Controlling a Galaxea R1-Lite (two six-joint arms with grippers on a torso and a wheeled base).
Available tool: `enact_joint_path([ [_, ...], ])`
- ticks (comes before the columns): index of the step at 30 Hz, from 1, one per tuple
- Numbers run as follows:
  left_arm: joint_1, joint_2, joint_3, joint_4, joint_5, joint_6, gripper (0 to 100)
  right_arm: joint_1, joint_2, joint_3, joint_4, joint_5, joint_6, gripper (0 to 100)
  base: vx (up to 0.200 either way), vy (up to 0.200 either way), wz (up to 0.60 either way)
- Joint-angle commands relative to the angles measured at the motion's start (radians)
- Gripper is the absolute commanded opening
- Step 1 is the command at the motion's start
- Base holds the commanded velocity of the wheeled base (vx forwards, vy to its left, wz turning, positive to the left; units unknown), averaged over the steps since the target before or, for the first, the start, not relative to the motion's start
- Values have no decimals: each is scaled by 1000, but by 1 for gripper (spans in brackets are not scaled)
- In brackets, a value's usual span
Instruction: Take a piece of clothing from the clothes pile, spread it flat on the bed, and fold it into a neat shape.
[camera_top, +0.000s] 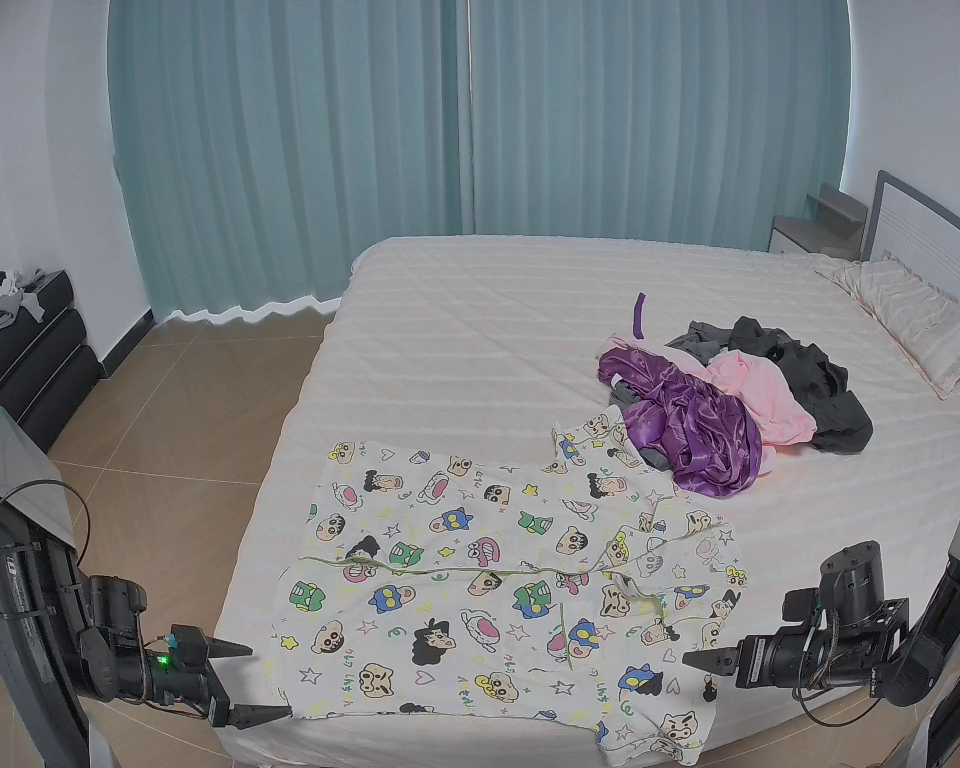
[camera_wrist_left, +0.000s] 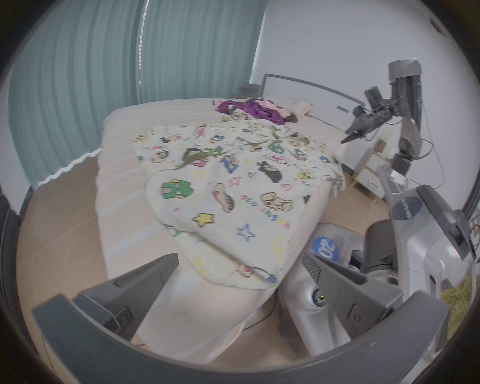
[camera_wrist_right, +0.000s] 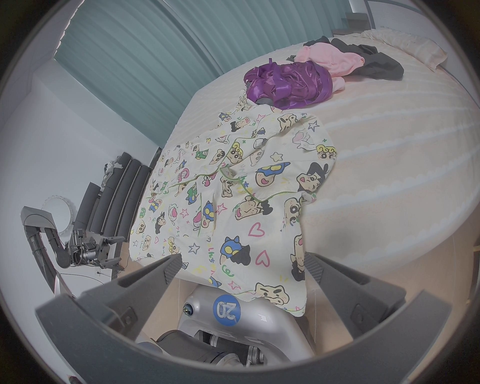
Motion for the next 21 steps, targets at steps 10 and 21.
enact_joint_path([
  [10, -73, 55, -1, 14, -13, 24, 100, 16, -27, 18, 0, 1, 16, 100, 0, 0, 0],
  [21, -72, 151, -11, 0, -15, 21, 100, 17, -27, 18, 1, 1, 19, 100, 0, 0, 0],
])
